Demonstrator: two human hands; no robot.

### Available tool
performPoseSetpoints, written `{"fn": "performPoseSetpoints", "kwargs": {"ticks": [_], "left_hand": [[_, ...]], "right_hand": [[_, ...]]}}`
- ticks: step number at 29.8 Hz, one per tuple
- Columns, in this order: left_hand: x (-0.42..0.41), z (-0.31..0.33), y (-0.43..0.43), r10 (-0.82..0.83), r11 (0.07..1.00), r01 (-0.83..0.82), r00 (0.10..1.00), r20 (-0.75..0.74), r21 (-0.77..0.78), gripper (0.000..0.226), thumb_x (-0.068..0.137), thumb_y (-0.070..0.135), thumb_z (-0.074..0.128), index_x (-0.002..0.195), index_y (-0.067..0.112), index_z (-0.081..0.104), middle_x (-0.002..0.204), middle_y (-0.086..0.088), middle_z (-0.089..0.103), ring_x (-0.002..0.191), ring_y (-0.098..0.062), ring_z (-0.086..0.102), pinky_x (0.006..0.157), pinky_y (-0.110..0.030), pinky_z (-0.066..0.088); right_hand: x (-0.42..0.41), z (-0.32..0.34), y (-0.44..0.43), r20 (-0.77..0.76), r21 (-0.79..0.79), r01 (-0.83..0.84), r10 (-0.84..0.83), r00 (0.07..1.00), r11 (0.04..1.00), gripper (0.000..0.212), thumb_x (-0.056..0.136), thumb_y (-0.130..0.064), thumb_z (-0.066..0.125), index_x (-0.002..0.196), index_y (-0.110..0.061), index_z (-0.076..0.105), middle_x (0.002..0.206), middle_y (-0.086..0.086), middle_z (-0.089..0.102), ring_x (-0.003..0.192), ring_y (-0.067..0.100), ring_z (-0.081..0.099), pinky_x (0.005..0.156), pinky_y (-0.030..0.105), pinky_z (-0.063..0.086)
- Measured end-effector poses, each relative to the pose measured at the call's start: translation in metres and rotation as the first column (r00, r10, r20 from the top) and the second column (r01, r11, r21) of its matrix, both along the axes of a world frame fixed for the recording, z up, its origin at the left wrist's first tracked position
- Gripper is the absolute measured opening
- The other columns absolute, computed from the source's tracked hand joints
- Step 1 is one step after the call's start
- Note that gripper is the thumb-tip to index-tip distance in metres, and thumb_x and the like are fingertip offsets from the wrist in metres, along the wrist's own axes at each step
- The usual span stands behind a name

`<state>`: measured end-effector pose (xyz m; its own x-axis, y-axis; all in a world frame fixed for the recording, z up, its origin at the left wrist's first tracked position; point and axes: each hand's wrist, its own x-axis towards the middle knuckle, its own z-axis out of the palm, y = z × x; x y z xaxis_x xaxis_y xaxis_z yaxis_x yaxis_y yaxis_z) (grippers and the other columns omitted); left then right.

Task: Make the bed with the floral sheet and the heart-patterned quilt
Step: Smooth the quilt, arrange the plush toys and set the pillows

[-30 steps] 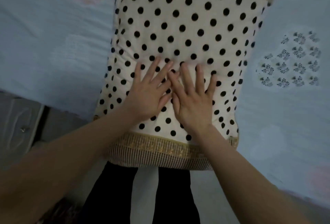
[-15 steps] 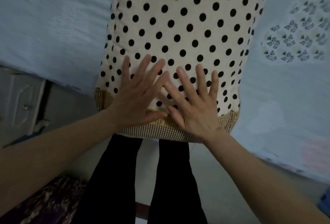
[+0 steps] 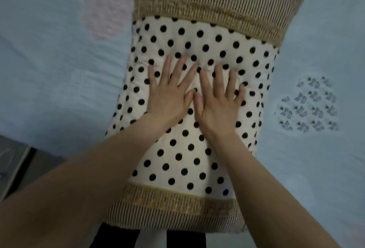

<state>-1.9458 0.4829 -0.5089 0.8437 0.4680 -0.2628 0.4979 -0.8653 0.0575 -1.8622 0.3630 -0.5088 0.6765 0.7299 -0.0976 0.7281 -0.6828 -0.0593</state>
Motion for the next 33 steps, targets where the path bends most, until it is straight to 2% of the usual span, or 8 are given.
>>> {"fn": "performPoseSetpoints", "kwargs": {"ticks": [3,5,11,16,22,26,30,33], "left_hand": [[0.031,0.025,0.022,0.067,0.995,-0.086,0.944,0.322,0.043,0.05,0.099,0.039,0.033,0.148,0.03,0.037,0.158,-0.008,0.027,0.151,-0.031,0.009,0.115,-0.067,0.006],[0.062,0.044,0.044,0.095,0.983,-0.158,0.874,0.477,0.094,0.054,0.098,0.038,0.034,0.151,0.03,0.033,0.16,-0.012,0.022,0.15,-0.036,0.009,0.115,-0.067,0.006],[0.117,-0.008,0.082,0.113,0.988,-0.113,0.994,-0.008,-0.108,0.062,0.097,0.064,0.01,0.153,0.045,-0.009,0.164,-0.001,-0.014,0.148,-0.037,-0.017,0.108,-0.076,-0.002],[0.16,0.038,0.119,0.145,0.985,-0.16,0.965,0.216,0.057,0.068,0.09,0.071,0.014,0.152,0.045,0.012,0.165,0.0,-0.002,0.148,-0.041,-0.012,0.107,-0.074,-0.01],[0.15,-0.014,0.155,0.31,0.88,-0.288,0.951,-0.003,-0.377,0.08,0.079,0.089,0.013,0.15,0.054,-0.001,0.164,0.009,-0.008,0.148,-0.041,-0.012,0.11,-0.075,0.0],[0.126,0.014,0.161,0.498,0.852,-0.392,0.811,0.308,-0.345,0.076,0.083,0.084,0.01,0.151,0.051,0.003,0.165,0.01,-0.002,0.151,-0.029,-0.008,0.113,-0.07,0.004],[0.087,-0.016,0.1,0.274,0.941,-0.238,0.953,0.126,-0.242,0.076,0.084,0.081,0.004,0.151,0.048,-0.009,0.164,0.005,-0.013,0.149,-0.032,-0.015,0.114,-0.068,0.001],[0.08,0.013,0.096,0.256,0.956,-0.212,0.94,0.225,-0.202,0.069,0.092,0.074,0.008,0.153,0.045,-0.005,0.165,0.001,-0.01,0.149,-0.035,-0.014,0.115,-0.067,-0.004]], "right_hand": [[0.046,0.027,0.033,0.133,0.337,0.083,-0.135,0.982,0.938,0.041,0.099,-0.048,0.039,0.127,-0.029,0.062,0.139,-0.001,0.054,0.132,0.027,0.043,0.098,0.048,0.035],[0.084,0.041,0.058,0.273,0.464,0.088,-0.237,0.932,0.882,0.044,0.1,-0.047,0.042,0.139,-0.031,0.055,0.147,0.002,0.048,0.139,0.032,0.039,0.105,0.055,0.032],[0.126,-0.015,0.089,-0.176,0.013,0.217,-0.211,0.962,0.976,0.057,0.1,-0.056,0.016,0.155,-0.042,0.008,0.165,-0.005,-0.001,0.15,0.034,-0.008,0.111,0.072,-0.005],[0.163,0.02,0.119,-0.006,0.261,0.346,-0.357,0.934,0.901,0.055,0.099,-0.058,0.02,0.151,-0.043,0.025,0.164,-0.004,0.013,0.151,0.032,-0.001,0.115,0.063,-0.003],[0.185,-0.02,0.114,-0.392,0.077,0.366,-0.309,0.866,0.927,0.066,0.091,-0.069,0.013,0.151,-0.043,0.018,0.163,-0.007,0.011,0.15,0.029,0.003,0.113,0.068,0.005],[0.202,0.02,0.075,-0.416,0.472,0.626,-0.47,0.779,0.621,0.059,0.097,-0.06,0.021,0.149,-0.036,0.035,0.16,-0.003,0.026,0.148,0.021,0.017,0.117,0.047,0.013],[0.114,-0.004,0.055,-0.289,0.132,0.393,-0.344,0.893,0.91,0.065,0.097,-0.061,0.01,0.157,-0.036,0.007,0.166,-0.002,-0.001,0.151,0.028,-0.005,0.118,0.06,0.004],[0.113,0.02,0.053,-0.304,0.289,0.432,-0.346,0.888,0.854,0.059,0.101,-0.053,0.019,0.156,-0.037,0.011,0.166,-0.001,0.001,0.151,0.029,-0.006,0.118,0.061,0.002]]}}
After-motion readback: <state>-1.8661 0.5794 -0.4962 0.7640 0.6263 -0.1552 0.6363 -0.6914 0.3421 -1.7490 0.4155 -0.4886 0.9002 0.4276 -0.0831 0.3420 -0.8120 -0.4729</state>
